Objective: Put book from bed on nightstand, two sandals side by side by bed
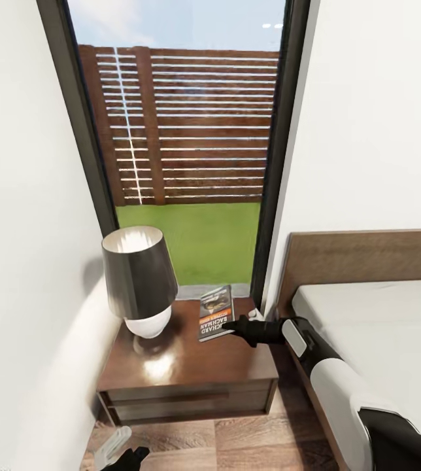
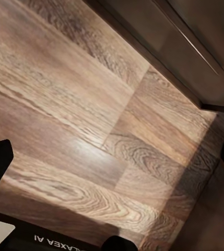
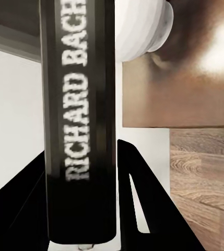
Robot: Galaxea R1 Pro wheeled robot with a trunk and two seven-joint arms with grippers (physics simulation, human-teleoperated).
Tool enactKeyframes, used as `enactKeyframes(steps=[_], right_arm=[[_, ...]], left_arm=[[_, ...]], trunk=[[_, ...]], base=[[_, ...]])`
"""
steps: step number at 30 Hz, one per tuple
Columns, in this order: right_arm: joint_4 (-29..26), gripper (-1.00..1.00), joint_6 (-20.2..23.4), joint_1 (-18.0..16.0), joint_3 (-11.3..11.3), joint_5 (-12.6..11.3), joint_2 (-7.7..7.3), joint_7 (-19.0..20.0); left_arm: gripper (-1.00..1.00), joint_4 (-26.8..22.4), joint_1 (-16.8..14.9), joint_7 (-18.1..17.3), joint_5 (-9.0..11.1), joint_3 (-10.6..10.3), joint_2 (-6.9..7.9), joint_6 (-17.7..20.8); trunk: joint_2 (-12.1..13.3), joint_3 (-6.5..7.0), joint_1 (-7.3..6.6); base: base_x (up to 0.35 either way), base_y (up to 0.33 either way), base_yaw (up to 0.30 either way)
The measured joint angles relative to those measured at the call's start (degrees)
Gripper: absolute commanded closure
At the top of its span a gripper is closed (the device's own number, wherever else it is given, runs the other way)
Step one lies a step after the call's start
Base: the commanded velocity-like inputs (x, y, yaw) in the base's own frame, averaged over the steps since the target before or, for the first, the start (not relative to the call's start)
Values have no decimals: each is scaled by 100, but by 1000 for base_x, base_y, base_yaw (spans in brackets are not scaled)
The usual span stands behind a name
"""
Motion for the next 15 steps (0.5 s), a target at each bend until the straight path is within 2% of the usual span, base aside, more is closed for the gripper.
enactKeyframes(steps=[15], right_arm=[[23,100,19,-4,10,37,13,-24]], left_arm=[[-100,-1,0,26,3,-12,-7,-21]], trunk=[[-602,-269,330]], base=[[0,0,0]])
